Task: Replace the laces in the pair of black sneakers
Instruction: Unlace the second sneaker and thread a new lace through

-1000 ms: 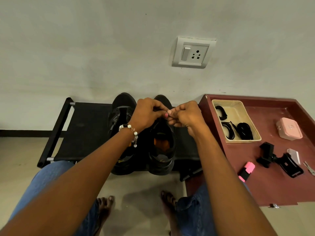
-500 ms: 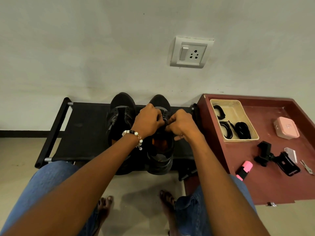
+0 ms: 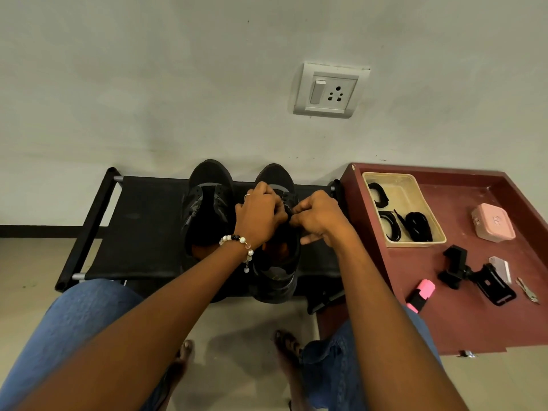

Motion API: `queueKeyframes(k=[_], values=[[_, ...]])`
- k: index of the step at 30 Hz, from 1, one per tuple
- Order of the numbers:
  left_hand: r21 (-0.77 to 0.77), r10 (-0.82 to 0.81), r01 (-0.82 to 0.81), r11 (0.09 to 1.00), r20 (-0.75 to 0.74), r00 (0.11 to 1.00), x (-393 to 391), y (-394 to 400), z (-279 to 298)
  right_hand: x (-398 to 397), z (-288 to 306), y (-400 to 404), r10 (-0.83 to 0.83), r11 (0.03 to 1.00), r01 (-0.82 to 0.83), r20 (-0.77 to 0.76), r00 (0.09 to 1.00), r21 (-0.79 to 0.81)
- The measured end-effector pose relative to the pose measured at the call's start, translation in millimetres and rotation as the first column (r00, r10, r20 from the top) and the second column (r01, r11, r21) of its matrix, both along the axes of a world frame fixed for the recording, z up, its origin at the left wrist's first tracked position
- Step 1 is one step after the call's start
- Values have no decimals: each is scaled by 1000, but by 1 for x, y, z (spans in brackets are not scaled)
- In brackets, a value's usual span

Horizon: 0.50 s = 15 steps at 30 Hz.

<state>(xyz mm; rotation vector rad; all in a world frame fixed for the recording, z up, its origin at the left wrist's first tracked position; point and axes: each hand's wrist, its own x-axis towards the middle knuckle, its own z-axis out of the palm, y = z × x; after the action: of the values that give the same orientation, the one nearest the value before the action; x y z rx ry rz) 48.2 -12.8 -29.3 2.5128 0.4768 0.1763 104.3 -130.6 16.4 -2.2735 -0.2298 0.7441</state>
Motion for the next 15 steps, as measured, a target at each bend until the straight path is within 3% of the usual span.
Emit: queueKeyframes(k=[7,15], values=[[-232,153,-145,962,16,988,-2,-10,-5,4,-2,-2,6,999,-4,-58,998,34],[-347,210,-217,912,-58,976,3,-7,-2,6,2,-7,-34,992,59,-207,978,116]])
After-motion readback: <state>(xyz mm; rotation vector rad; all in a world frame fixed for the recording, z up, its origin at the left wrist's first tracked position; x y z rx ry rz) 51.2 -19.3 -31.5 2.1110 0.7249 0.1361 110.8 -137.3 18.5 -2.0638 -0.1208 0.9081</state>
